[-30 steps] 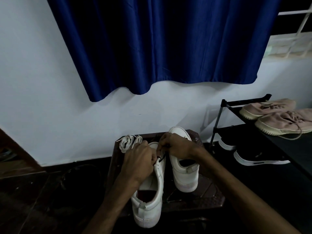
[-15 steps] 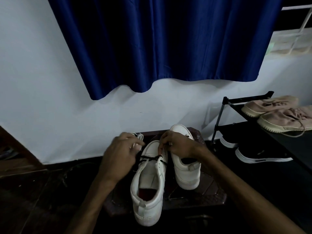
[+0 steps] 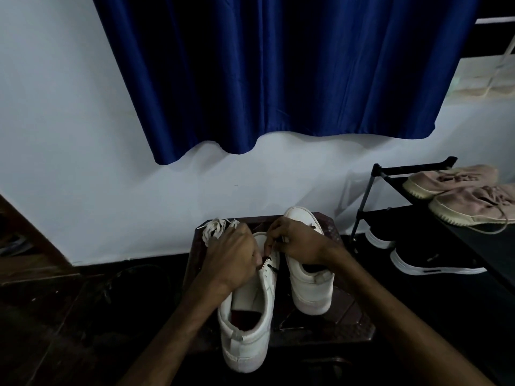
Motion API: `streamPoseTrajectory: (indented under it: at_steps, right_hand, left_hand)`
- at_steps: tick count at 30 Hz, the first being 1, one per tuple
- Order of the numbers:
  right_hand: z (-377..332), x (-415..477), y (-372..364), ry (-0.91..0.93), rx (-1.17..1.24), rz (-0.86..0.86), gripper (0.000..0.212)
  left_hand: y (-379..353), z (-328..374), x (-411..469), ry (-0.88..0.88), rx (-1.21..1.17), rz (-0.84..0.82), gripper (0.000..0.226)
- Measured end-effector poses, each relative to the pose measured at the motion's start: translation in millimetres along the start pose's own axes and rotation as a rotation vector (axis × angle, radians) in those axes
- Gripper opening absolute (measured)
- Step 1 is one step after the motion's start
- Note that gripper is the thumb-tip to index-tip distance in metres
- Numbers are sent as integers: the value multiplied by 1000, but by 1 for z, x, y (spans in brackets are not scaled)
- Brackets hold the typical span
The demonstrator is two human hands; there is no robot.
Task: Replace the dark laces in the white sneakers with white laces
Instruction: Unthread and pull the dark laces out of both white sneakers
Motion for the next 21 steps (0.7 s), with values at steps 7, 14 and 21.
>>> streamPoseTrajectory:
  at_steps: [7,14,21]
  right_hand:
    - [4,3,-1,-15,0,5,33]
    - [2,2,-2,-17,-18,6,35]
    - [-1,-2,1,-18,-29,20,26]
  left_hand:
    - [43,-60,-29,279,-98,400,8]
    - [33,-113,-66,399,-313,536,11]
    - [-28,-60,-66,263,-534,302,8]
Point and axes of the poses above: each hand's wrist, its own x-axis towards the middle knuckle, its own y-axis out of the back of the hand, z = x × y, the point moved 6 cm from there along x, towards the middle knuckle, and after that the axes turned 15 degrees about -y, right-handed, at the moved point
